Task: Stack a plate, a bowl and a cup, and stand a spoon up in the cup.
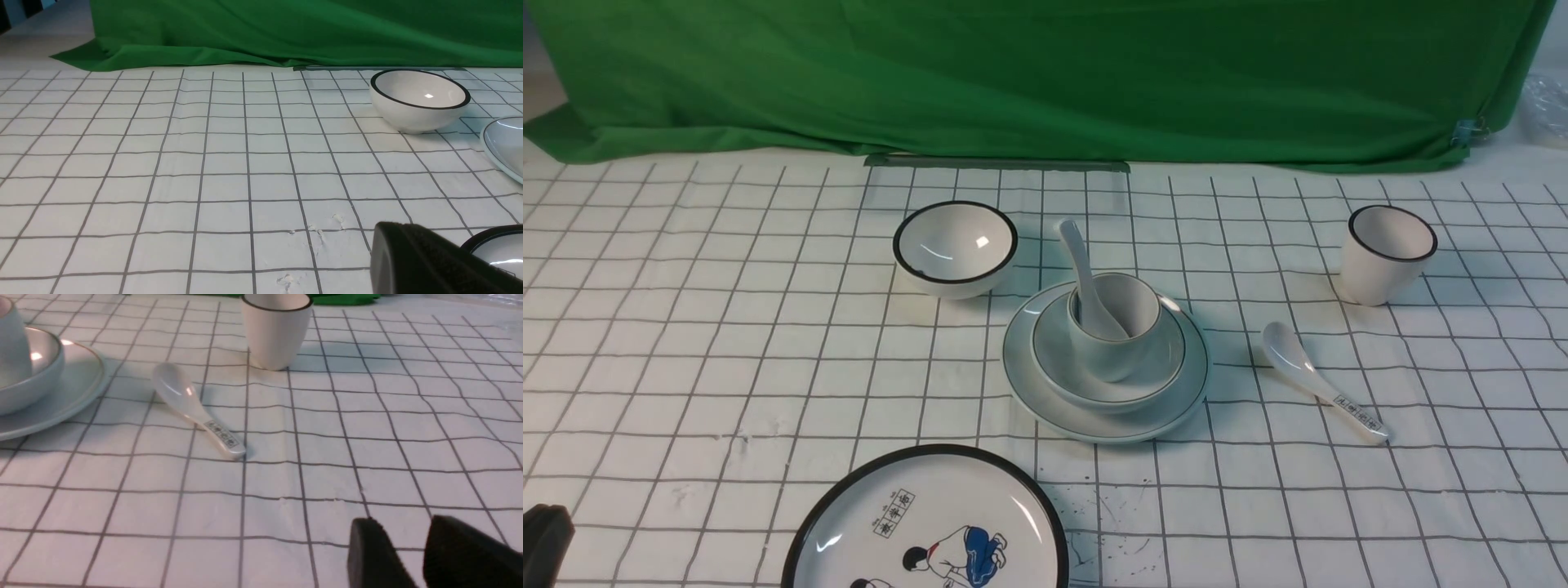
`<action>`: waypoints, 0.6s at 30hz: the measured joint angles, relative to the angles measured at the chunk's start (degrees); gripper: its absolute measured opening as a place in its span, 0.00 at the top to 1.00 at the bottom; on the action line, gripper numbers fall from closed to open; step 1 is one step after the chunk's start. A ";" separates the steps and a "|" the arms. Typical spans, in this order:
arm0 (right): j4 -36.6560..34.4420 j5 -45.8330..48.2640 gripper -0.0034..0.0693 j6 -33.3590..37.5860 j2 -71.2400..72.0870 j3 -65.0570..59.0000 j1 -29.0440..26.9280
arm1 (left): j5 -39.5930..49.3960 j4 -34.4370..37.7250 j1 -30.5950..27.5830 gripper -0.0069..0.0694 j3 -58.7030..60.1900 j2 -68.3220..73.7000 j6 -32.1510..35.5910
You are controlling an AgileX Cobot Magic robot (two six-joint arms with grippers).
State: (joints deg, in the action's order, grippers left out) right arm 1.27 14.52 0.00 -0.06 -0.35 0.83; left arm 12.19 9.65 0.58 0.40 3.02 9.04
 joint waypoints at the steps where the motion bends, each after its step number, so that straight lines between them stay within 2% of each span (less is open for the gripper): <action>1: 0.00 0.00 0.62 0.00 0.00 0.00 0.27 | -0.02 0.00 0.00 0.91 0.00 0.00 0.00; 18: 0.00 0.00 0.62 -0.68 0.00 0.00 0.45 | -0.06 0.00 0.00 0.91 0.00 0.00 0.00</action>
State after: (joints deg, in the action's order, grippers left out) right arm 1.27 14.52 -0.68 -0.06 -0.35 1.28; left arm 12.13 9.65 0.58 0.40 3.02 9.04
